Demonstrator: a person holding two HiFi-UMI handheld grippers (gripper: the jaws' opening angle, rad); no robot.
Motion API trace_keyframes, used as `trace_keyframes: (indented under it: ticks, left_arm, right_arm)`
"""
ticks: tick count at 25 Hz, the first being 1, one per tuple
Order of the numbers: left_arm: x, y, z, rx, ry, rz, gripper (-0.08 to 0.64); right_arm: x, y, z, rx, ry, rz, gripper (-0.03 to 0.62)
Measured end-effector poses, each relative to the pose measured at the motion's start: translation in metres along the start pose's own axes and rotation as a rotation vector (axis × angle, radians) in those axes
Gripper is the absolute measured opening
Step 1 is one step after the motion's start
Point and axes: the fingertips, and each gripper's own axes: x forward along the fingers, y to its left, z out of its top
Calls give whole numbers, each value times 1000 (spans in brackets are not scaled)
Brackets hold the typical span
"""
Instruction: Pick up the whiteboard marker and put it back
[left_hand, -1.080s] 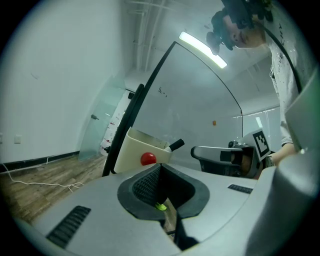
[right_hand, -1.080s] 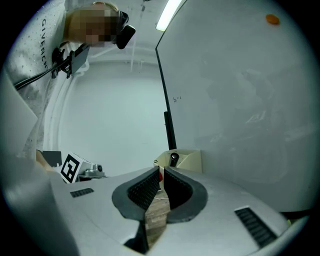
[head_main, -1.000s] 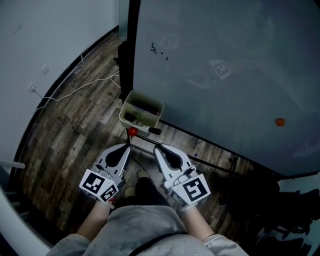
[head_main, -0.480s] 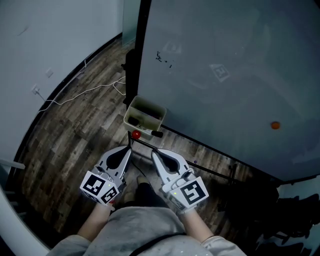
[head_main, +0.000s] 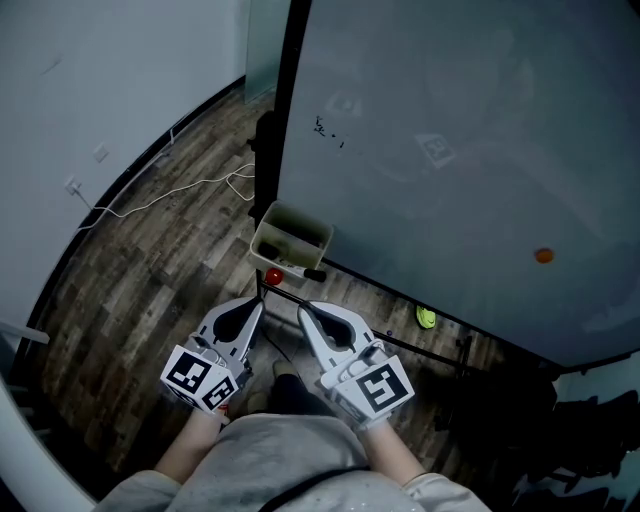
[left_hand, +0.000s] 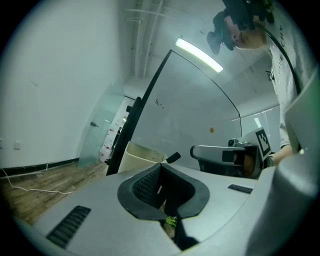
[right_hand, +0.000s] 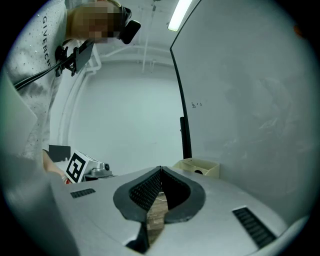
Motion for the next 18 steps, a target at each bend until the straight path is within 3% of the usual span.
trace_keyframes:
  ticks: [11,15,18]
  left_arm:
    - [4,-4,9,0,-25,-19,15]
    - [5,-3,6,-1,-34,-27,15]
    - [4,-4,7,-3,-28,-22,15]
  right_arm:
    - [0,2,5,-27,18,0,20]
    - [2,5,12,-25,-35,15,20]
    - [-1,1,1,-41,38,-13,20]
